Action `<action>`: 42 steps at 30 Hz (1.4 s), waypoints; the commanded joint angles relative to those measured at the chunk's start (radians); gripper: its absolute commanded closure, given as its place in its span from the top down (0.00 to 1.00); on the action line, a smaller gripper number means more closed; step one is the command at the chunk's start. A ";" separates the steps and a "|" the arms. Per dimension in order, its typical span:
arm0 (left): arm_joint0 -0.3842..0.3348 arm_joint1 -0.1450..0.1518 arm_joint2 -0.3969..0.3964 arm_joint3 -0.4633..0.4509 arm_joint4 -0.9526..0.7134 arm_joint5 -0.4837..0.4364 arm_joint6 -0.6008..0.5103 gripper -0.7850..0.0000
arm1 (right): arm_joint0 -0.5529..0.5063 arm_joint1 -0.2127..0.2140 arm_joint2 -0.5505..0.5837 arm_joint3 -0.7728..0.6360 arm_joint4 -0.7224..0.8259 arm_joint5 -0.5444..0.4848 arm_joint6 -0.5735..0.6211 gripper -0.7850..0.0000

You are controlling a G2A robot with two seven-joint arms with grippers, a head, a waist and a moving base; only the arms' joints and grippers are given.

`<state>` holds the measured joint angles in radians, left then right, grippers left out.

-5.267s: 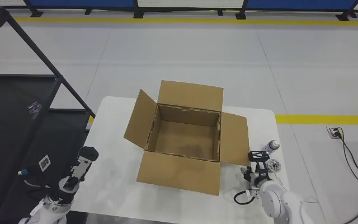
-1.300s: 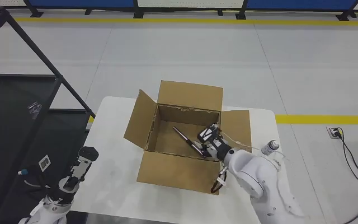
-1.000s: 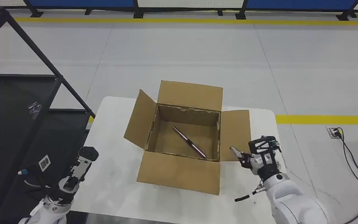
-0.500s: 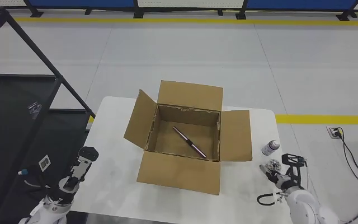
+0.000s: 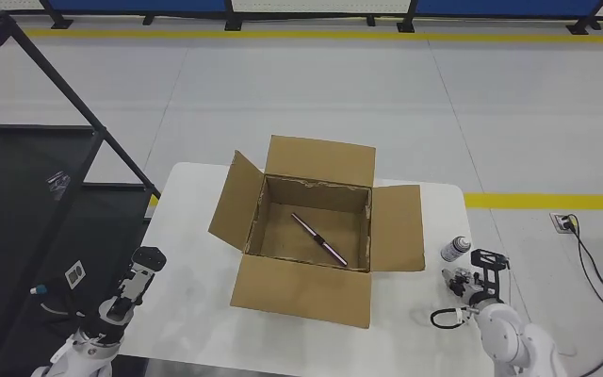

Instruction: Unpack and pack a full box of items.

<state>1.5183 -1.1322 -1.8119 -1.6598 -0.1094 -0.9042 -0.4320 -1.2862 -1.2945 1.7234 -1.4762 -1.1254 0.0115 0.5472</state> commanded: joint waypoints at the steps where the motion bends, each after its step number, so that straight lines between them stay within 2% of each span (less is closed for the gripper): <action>1: 0.000 0.000 0.000 0.000 0.000 0.000 0.000 1.00 | -0.015 0.000 0.004 -0.028 0.006 0.006 -0.015 0.00; 6: 0.000 0.000 0.000 0.000 0.000 0.000 0.000 1.00 | -0.085 -0.001 0.024 -0.189 0.031 0.035 -0.084 0.00; 13: 0.000 0.000 0.000 0.000 0.000 0.000 0.000 1.00 | -0.216 -0.011 -0.028 -0.601 0.005 0.101 -0.193 0.00; 14: 0.000 0.000 0.000 0.000 0.000 0.000 0.000 1.00 | -0.217 -0.013 -0.053 -0.640 -0.003 0.116 -0.205 0.00; 16: 0.000 0.000 0.000 0.000 0.000 0.000 0.000 1.00 | -0.195 -0.014 -0.123 -0.685 -0.029 0.080 -0.204 0.00; 19: 0.000 0.000 0.000 0.000 0.000 0.000 0.000 1.00 | -0.088 -0.018 -0.251 -0.665 -0.087 0.058 -0.149 0.00; 23: 0.000 0.000 0.000 0.000 0.000 0.000 0.000 1.00 | 0.155 -0.036 -0.440 -0.503 -0.085 0.017 -0.032 0.00; 27: 0.000 0.000 0.000 0.000 0.000 0.000 0.000 1.00 | 0.425 -0.073 -0.619 -0.231 -0.014 -0.006 0.075 0.00; 31: 0.000 0.000 0.000 0.000 0.000 0.000 0.000 1.00 | 0.645 -0.128 -0.790 0.064 0.064 -0.006 0.107 0.00; 36: 0.000 0.000 0.000 0.000 0.000 0.000 0.000 1.00 | 0.826 -0.212 -0.965 0.386 0.172 -0.047 0.110 0.00; 42: 0.000 0.000 0.000 0.000 0.000 0.000 0.000 1.00 | 0.931 -0.309 -1.104 0.671 0.208 -0.053 0.077 0.00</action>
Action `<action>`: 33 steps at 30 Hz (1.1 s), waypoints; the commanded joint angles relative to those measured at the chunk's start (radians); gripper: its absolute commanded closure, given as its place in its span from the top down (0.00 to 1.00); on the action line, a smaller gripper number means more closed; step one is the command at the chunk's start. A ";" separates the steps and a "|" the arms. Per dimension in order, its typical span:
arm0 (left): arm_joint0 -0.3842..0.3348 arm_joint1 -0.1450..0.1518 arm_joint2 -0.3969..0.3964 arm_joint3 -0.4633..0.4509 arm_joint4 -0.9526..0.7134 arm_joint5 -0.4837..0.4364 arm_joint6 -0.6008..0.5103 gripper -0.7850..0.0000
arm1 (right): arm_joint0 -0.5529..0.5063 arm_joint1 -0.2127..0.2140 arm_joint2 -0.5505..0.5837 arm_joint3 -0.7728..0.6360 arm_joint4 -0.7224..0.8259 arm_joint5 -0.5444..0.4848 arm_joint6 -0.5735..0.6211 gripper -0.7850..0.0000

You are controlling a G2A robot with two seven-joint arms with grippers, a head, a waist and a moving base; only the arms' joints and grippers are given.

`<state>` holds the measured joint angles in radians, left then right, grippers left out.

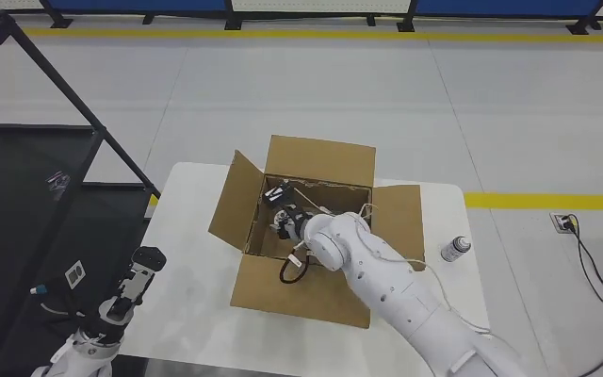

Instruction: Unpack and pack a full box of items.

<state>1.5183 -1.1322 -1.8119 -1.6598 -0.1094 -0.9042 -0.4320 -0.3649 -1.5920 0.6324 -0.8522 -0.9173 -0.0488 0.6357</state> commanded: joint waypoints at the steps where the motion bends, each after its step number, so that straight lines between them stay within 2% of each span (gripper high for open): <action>1: 0.000 0.000 0.000 0.000 0.000 0.000 0.000 1.00 | 0.017 -0.026 -0.026 0.083 0.007 0.011 -0.020 0.00; 2: 0.000 0.000 0.000 0.000 0.000 0.000 0.000 1.00 | 0.025 -0.039 -0.034 0.116 0.025 0.001 -0.027 0.00; 3: 0.000 0.000 0.000 0.000 0.000 0.000 0.000 1.00 | 0.035 -0.051 -0.041 0.153 0.030 0.003 -0.036 0.05; 4: 0.000 0.000 0.000 0.000 0.000 0.000 0.000 1.00 | 0.043 -0.063 -0.049 0.186 0.032 0.007 -0.042 0.25; 5: 0.000 0.000 0.000 0.000 0.000 0.000 0.000 1.00 | 0.048 -0.073 -0.053 0.214 0.043 0.000 -0.049 0.35; 9: 0.000 0.000 0.000 0.000 0.000 0.000 0.000 1.00 | 0.068 -0.105 -0.058 0.310 0.070 -0.025 -0.086 0.47; 10: 0.000 0.000 0.000 0.000 0.000 0.000 0.000 1.00 | 0.072 -0.112 -0.059 0.328 0.073 -0.030 -0.091 0.57; 11: 0.000 0.000 0.000 0.000 0.000 0.000 0.000 1.00 | 0.077 -0.117 -0.059 0.344 0.075 -0.032 -0.096 0.72; 14: 0.000 0.000 0.000 0.000 0.000 0.000 0.000 1.00 | 0.087 -0.130 -0.058 0.378 0.078 -0.041 -0.109 0.82; 20: 0.000 0.000 0.000 0.000 0.000 0.000 0.000 1.00 | 0.098 -0.141 -0.049 0.409 0.065 -0.033 -0.136 0.94; 25: 0.000 0.000 0.000 0.000 0.000 0.000 0.000 1.00 | 0.097 -0.121 -0.016 0.380 0.048 -0.033 -0.201 0.93; 29: 0.000 0.000 0.000 0.000 0.000 0.000 0.000 1.00 | 0.061 -0.070 0.038 0.265 -0.002 0.000 -0.259 0.93; 31: 0.000 0.000 0.000 0.000 0.000 0.000 0.000 1.00 | 0.013 -0.028 0.088 0.153 -0.046 0.031 -0.264 0.92; 33: 0.000 0.000 0.000 0.000 0.000 0.000 0.000 1.00 | -0.069 0.026 0.154 -0.022 -0.119 0.079 -0.224 0.92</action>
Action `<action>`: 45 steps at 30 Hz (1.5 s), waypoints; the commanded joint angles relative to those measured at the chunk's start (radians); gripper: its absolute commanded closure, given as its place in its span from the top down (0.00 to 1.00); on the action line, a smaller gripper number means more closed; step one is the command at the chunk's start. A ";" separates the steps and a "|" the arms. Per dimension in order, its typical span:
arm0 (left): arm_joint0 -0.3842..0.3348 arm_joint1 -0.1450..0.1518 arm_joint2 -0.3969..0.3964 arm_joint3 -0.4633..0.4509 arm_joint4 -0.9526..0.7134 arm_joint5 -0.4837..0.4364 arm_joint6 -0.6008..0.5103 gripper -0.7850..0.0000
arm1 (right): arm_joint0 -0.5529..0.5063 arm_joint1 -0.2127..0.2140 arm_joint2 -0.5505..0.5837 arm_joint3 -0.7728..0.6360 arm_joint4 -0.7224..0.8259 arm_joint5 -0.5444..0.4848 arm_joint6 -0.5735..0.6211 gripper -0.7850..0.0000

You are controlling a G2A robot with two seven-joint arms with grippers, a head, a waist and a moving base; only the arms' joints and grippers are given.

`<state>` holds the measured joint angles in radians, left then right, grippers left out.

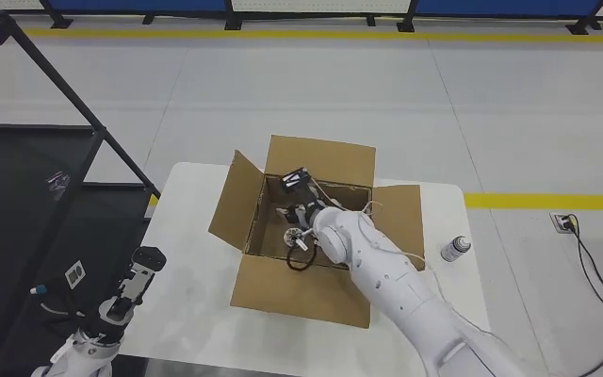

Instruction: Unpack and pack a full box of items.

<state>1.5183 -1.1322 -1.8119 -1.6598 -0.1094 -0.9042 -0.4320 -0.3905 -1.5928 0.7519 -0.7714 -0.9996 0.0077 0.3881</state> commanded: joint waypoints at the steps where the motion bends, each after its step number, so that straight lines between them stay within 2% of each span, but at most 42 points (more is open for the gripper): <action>1: 0.000 0.000 0.000 0.000 0.000 0.000 0.000 1.00 | -0.100 0.057 0.081 -0.218 -0.081 0.044 0.063 0.92; 3: 0.000 0.000 0.000 0.000 0.000 0.000 0.000 1.00 | -0.250 0.118 0.196 -0.490 -0.186 0.083 0.167 0.92; 5: 0.000 0.000 0.000 0.000 0.000 0.000 0.000 1.00 | -0.420 0.167 0.320 -0.767 -0.274 0.071 0.274 0.92; 7: 0.000 0.000 0.000 0.000 0.000 0.000 0.000 1.00 | -0.567 0.198 0.428 -0.970 -0.323 0.037 0.337 0.93; 10: 0.000 0.000 0.000 0.000 0.000 0.000 0.000 1.00 | -0.710 0.221 0.548 -1.130 -0.350 0.029 0.330 0.96; 11: 0.000 0.000 0.000 0.000 0.000 0.000 0.000 1.00 | -0.746 0.225 0.583 -1.160 -0.359 0.042 0.310 1.00; 13: 0.000 0.000 0.000 0.000 0.000 0.000 0.000 1.00 | -0.811 0.230 0.653 -1.203 -0.353 0.077 0.256 1.00; 17: 0.000 0.000 0.000 0.000 0.000 0.000 0.000 1.00 | -0.912 0.238 0.805 -1.216 -0.307 0.139 0.161 1.00; 21: 0.000 0.000 0.000 0.000 0.000 0.000 0.000 1.00 | -0.934 0.243 0.914 -1.130 -0.263 0.186 0.142 1.00; 25: 0.000 0.000 0.000 0.000 0.000 0.000 0.000 1.00 | -0.898 0.249 0.960 -0.991 -0.208 0.134 0.132 1.00; 32: 0.000 0.000 0.000 0.000 0.000 0.000 0.000 1.00 | -0.778 0.260 0.972 -0.732 -0.144 0.019 0.116 1.00; 34: 0.000 0.000 0.000 0.000 0.000 0.000 0.000 1.00 | -0.751 0.263 0.976 -0.679 -0.147 0.008 0.115 0.94; 35: 0.000 0.000 0.000 0.000 0.000 0.000 0.000 1.00 | -0.740 0.265 0.974 -0.660 -0.143 -0.005 0.115 0.81; 36: 0.000 0.000 0.000 0.000 0.000 0.000 0.000 1.00 | -0.732 0.266 0.976 -0.642 -0.141 -0.011 0.112 0.57; 37: 0.000 0.000 0.000 0.000 0.000 0.000 0.000 1.00 | -0.724 0.267 0.975 -0.626 -0.145 -0.011 0.113 0.44; 38: 0.000 0.000 0.000 0.000 0.000 0.000 0.000 1.00 | -0.718 0.268 0.972 -0.614 -0.149 -0.007 0.116 0.38; 39: 0.000 0.000 0.000 0.000 0.000 0.000 0.000 1.00 | -0.711 0.269 0.969 -0.604 -0.151 -0.005 0.121 0.22; 41: 0.000 0.000 0.000 0.000 0.000 0.000 0.000 1.00 | -0.701 0.271 0.965 -0.589 -0.153 -0.008 0.126 0.00; 45: 0.000 0.000 0.000 0.000 0.000 0.000 0.000 1.00 | -0.686 0.275 0.958 -0.570 -0.160 -0.001 0.138 0.00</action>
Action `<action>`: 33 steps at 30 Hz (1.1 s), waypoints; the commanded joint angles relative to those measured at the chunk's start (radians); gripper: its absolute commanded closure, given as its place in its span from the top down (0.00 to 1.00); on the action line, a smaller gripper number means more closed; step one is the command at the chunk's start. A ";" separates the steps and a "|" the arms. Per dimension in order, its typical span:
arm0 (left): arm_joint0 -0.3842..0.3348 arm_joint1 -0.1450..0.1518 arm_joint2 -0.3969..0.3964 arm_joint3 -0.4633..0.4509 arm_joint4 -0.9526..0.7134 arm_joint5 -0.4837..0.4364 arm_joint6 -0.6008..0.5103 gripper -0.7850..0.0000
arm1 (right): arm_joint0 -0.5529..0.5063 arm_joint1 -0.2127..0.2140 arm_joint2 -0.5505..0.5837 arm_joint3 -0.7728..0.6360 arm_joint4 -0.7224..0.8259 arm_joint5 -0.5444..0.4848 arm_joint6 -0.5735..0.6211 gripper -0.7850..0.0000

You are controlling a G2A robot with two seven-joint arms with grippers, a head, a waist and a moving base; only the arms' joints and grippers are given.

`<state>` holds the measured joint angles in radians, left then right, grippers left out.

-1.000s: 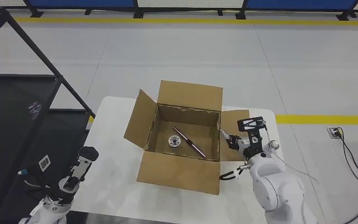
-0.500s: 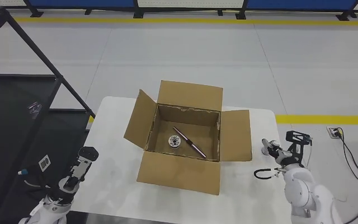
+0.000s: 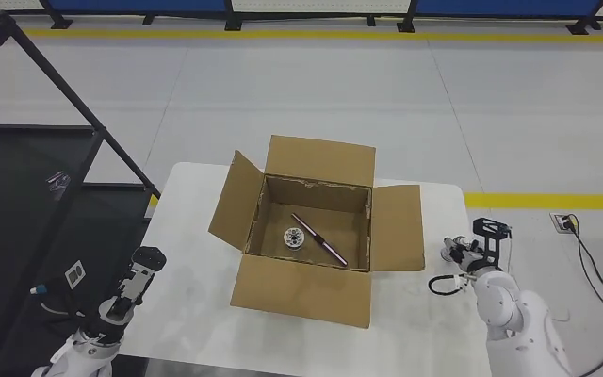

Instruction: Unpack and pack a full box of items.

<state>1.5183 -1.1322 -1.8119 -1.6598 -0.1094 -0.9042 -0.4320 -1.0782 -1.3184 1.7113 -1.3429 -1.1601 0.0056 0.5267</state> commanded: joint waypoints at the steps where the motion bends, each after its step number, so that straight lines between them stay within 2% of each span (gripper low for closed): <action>1: 0.000 0.000 0.000 0.000 0.000 0.000 0.000 1.00 | 0.001 0.001 -0.003 0.001 0.000 0.004 -0.002 0.00; 6: 0.000 0.000 0.000 0.000 0.000 0.000 0.000 1.00 | -0.036 0.002 0.011 -0.095 0.047 0.015 -0.059 0.00; 10: 0.000 0.000 0.000 0.000 0.000 0.000 0.000 1.00 | -0.126 -0.005 0.011 -0.333 0.093 0.067 -0.141 0.00; 15: 0.000 0.000 0.000 0.000 0.000 0.000 0.000 1.00 | -0.238 -0.017 -0.088 -0.646 0.063 0.097 -0.241 0.00; 18: 0.000 0.000 0.000 0.000 0.000 0.000 0.000 1.00 | -0.219 -0.020 -0.192 -0.696 0.020 0.055 -0.232 0.00; 21: 0.000 0.000 0.000 0.000 0.000 0.000 0.000 1.00 | -0.130 -0.024 -0.302 -0.647 0.016 -0.011 -0.173 0.00; 23: 0.000 0.000 0.000 0.000 0.000 0.000 0.000 1.00 | -0.042 -0.030 -0.381 -0.567 0.030 -0.067 -0.105 0.00; 28: 0.000 0.000 0.000 0.000 0.000 0.000 0.000 1.00 | 0.213 -0.064 -0.584 -0.270 -0.003 -0.029 0.028 0.00; 33: 0.000 0.000 0.000 0.000 0.000 0.000 0.000 1.00 | 0.405 -0.113 -0.741 0.028 -0.001 0.014 0.099 0.00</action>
<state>1.5183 -1.1322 -1.8119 -1.6598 -0.1094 -0.9042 -0.4320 -0.7080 -1.4238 0.9924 -1.3803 -1.1640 0.0117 0.6244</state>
